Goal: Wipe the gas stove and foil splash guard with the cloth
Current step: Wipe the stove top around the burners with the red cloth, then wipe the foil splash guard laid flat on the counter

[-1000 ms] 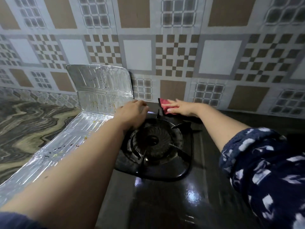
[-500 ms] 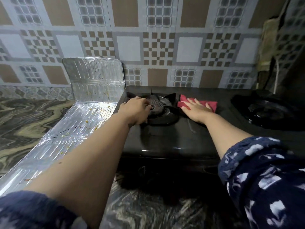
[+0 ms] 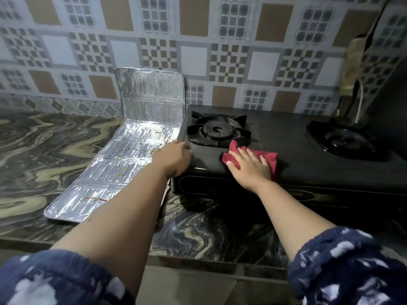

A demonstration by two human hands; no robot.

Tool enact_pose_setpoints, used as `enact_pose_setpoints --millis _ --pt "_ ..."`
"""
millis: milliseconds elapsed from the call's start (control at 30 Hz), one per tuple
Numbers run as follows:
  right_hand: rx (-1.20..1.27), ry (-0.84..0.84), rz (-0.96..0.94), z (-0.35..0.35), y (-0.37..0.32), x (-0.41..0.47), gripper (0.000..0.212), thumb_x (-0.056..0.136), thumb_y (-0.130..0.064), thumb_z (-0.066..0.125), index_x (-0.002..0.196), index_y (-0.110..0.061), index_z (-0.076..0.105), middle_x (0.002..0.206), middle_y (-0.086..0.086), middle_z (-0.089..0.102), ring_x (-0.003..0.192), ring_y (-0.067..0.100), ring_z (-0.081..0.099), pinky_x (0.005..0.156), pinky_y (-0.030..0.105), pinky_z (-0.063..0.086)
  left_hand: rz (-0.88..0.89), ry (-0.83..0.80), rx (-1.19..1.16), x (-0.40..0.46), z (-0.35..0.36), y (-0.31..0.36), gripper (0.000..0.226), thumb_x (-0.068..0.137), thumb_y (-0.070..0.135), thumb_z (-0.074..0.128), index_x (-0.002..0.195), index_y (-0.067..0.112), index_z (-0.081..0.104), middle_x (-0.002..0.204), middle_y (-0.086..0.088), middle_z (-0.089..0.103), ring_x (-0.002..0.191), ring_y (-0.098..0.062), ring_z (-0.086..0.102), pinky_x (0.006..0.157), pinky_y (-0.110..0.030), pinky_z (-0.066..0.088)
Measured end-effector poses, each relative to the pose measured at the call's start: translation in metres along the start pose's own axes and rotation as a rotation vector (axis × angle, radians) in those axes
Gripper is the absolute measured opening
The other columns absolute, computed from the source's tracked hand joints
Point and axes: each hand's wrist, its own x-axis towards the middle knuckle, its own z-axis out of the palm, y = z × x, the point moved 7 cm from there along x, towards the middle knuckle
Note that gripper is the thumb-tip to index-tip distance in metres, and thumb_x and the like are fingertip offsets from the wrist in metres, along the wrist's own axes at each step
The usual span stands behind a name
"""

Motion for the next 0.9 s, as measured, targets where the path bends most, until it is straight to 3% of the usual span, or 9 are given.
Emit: enact_pose_setpoints --millis 300,567,767,900 --pt "0.005 0.066 -0.281 0.019 -0.101 0.011 0.054 0.095 -0.056 0.030 0.146 -0.038 0.027 0.158 -0.010 0.021 0.147 0.014 0.015 0.118 0.044 0.008 -0.155 -0.040 -0.006 -0.023 0.008 -0.067 0.041 0.098 0.040 0.038 0.133 0.022 0.049 0.146 -0.006 0.042 0.131 -0.028 0.044 0.107 -0.045 0.037" --pt "0.036 0.126 -0.420 0.030 -0.158 0.034 0.049 0.097 -0.051 0.031 0.144 -0.037 0.034 0.155 -0.013 0.029 0.144 0.013 0.021 0.116 0.043 0.015 -0.333 0.009 0.006 -0.049 0.012 -0.135 0.044 0.098 0.040 0.037 0.137 0.021 0.044 0.147 -0.004 0.042 0.132 -0.025 0.043 0.107 -0.047 0.037" --pt "-0.027 0.129 -0.544 0.041 -0.208 0.041 0.049 0.099 -0.049 0.027 0.146 -0.034 0.031 0.156 -0.011 0.026 0.143 0.014 0.023 0.115 0.045 0.014 -0.496 0.015 -0.016 -0.073 0.019 -0.184 0.047 0.098 0.039 0.038 0.141 0.021 0.039 0.149 -0.004 0.039 0.137 -0.026 0.037 0.110 -0.050 0.032" --pt "-0.052 0.133 -0.652 0.057 -0.250 0.033 0.049 0.100 -0.046 0.027 0.147 -0.031 0.030 0.157 -0.009 0.024 0.141 0.014 0.028 0.108 0.043 0.024 -0.571 -0.001 -0.051 -0.083 0.030 -0.216 0.050 0.097 0.039 0.040 0.143 0.020 0.036 0.150 -0.006 0.039 0.136 -0.026 0.038 0.111 -0.047 0.031"
